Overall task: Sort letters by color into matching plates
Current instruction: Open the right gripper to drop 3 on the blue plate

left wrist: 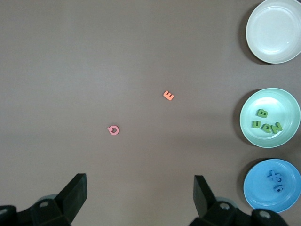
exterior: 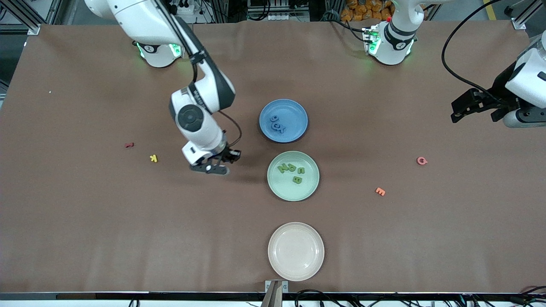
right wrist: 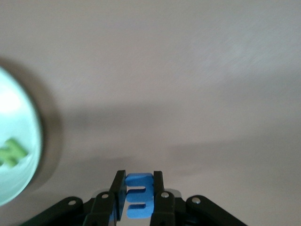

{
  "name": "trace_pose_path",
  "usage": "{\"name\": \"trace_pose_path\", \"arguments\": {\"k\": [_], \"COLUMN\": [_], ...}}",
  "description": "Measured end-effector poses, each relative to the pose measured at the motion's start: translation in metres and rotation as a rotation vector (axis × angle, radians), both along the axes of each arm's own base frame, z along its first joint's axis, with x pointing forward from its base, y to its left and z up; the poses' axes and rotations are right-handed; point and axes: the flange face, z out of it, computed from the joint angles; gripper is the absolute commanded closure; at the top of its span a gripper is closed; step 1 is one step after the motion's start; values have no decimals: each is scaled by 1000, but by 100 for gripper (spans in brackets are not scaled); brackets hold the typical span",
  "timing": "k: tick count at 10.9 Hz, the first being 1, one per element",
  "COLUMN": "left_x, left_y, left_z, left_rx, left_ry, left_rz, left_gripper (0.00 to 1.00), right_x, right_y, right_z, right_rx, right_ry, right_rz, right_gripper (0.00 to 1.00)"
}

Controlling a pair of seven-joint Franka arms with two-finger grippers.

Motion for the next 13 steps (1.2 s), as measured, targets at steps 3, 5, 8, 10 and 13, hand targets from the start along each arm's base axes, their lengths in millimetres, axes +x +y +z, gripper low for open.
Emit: {"name": "trace_pose_path", "arguments": {"k": [3, 5, 8, 10, 13], "left_x": [-10, -15, -15, -15, -15], "left_y": [2, 3, 5, 5, 6], "left_z": [-6, -8, -8, -9, -9], "left_rx": [3, 4, 4, 4, 4], "left_ry": [-8, -15, -19, -19, -17], "left_rz": [3, 5, 9, 9, 12], "left_gripper": [0, 0, 0, 0, 0], "right_x": [-46, -75, -112, -126, -127], "right_y": [60, 93, 143, 160, 160], "right_z": [-7, -16, -27, -31, -32], "right_rx": [-8, -22, -20, -13, -15], "right_ry": [17, 34, 43, 52, 55], "right_rz": [52, 78, 100, 119, 120], "right_gripper": [75, 75, 65, 15, 0]}}
